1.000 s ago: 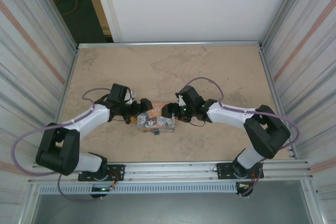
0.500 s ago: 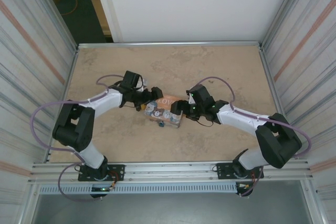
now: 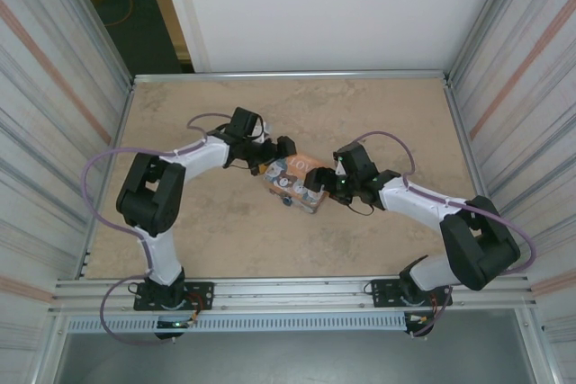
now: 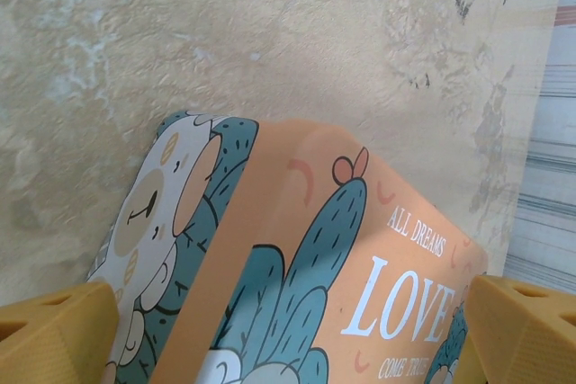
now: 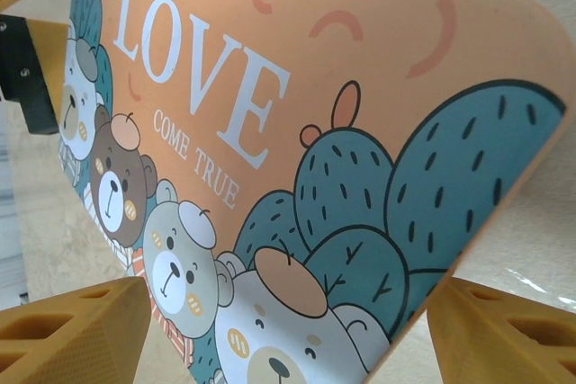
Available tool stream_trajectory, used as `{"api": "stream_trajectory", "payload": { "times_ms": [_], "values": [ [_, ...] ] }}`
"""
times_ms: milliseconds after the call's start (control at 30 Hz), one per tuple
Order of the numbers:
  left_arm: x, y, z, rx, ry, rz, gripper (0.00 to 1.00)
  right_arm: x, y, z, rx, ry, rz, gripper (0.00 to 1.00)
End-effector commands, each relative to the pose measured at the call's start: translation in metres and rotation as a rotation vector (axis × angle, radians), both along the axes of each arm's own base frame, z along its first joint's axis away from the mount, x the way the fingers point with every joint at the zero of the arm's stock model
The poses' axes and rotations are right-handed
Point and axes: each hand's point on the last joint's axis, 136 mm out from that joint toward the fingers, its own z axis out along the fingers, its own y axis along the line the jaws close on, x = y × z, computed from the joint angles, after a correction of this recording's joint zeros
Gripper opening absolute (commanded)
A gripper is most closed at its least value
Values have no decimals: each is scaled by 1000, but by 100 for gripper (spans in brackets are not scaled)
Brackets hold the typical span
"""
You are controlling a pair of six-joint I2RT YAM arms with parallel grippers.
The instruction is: Unlock the padlock with the key
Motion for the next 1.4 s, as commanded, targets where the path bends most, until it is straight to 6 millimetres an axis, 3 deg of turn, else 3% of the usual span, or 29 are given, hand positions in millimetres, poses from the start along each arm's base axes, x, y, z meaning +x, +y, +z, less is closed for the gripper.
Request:
{"api": "stream_trajectory", "payload": {
  "times_ms": [0, 267, 567, 767, 967, 1167, 1367],
  "values": [
    [0, -19, 16, -58, -25, -60, 99, 7, -1, 15, 31, -52, -25, 81],
    [7, -12, 28, -6, -75, -54, 99, 2, -22, 16, -30, -58, -51, 90],
    [13, 24, 72, 51, -190, -11, 99, -14, -69, 34, -140, -65, -89, 91],
    [-5, 51, 102, 59, -283, 9, 99, -27, -110, 42, -235, -13, -104, 88],
    [-35, 75, 111, 74, -332, 20, 99, -31, -138, 43, -255, 22, -138, 86],
    [-58, 105, 119, 101, -382, 76, 99, -31, -154, 38, -265, 59, -150, 84],
    [-75, 132, 118, 108, -393, 133, 99, -25, -157, 31, -266, 105, -95, 78]
  ]
}}
